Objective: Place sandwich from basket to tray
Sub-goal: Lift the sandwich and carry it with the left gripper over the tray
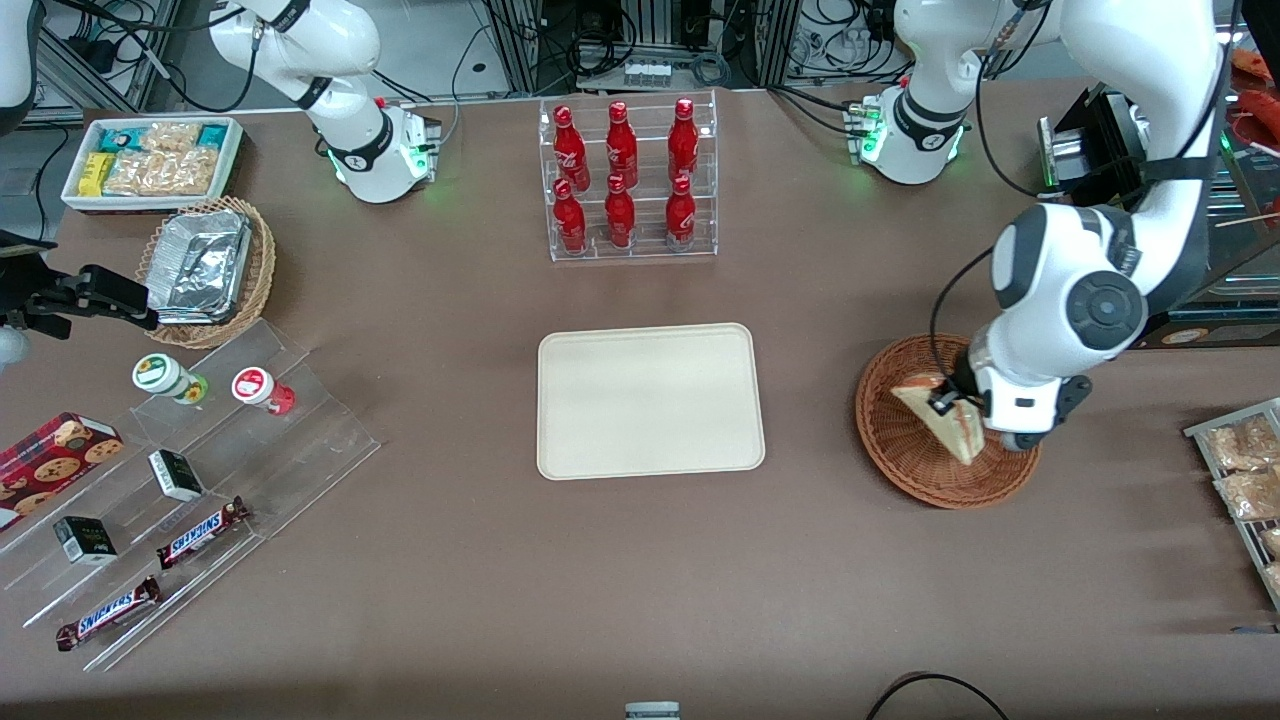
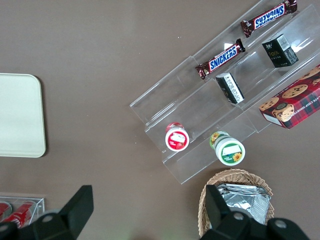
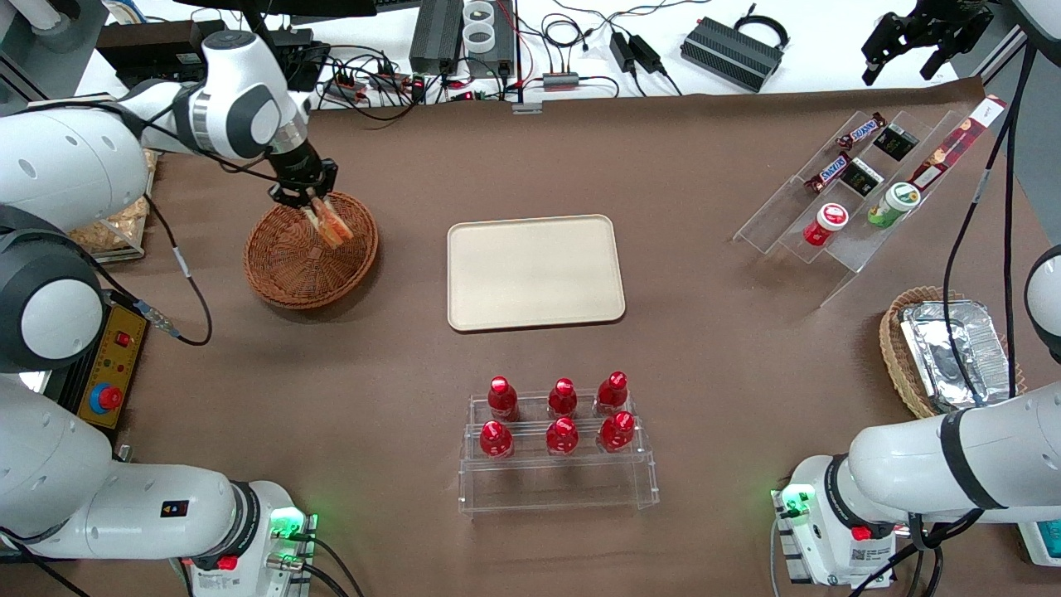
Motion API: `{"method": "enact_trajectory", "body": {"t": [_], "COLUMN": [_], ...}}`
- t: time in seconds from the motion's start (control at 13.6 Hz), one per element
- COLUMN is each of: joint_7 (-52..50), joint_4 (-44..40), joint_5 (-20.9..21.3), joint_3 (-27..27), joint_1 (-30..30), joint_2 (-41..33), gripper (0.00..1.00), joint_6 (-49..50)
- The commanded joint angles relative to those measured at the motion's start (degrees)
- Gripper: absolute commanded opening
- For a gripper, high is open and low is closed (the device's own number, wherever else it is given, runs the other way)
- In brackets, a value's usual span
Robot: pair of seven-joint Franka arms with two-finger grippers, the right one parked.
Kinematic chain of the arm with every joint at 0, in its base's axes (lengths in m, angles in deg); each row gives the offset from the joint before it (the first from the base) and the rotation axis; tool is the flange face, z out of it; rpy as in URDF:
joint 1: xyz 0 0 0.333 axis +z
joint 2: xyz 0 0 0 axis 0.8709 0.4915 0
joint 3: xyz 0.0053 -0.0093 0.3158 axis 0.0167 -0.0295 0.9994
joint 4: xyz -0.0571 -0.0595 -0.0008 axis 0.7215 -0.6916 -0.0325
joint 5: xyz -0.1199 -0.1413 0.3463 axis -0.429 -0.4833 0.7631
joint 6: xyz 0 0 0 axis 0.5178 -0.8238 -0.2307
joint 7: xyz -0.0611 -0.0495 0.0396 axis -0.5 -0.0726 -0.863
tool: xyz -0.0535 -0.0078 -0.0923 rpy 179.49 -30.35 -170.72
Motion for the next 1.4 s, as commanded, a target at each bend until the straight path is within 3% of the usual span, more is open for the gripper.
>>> {"method": "enact_trajectory", "body": {"t": [0.0,0.22,0.37,0.44,0.88,1.03,1.32], "joint_7": [0.52,0.61,0.26,0.43,-1.57,-5.78,-8.17], "joint_4": [-4.34,-7.6,-9.62,-11.98,-24.03,-28.16,-31.77], "joint_5": [0.61,0.7,5.59,7.54,8.43,12.27,14.41], "joint_3": [-4.63,-10.69,-14.47,-14.49,-14.05,-13.34,-13.34], "joint_1": [-0.24,-0.24,-2.59,-5.22,-17.97,-21.75,-25.37], "joint_2": [1.62,4.25,7.15,9.77,21.21,25.25,30.18], "gripper": [0.0,0.0,0.0,0.0,0.0,0.0,0.0], "joint_6": [1.4,1.4,1.4,1.58,3.95,4.91,4.92]}}
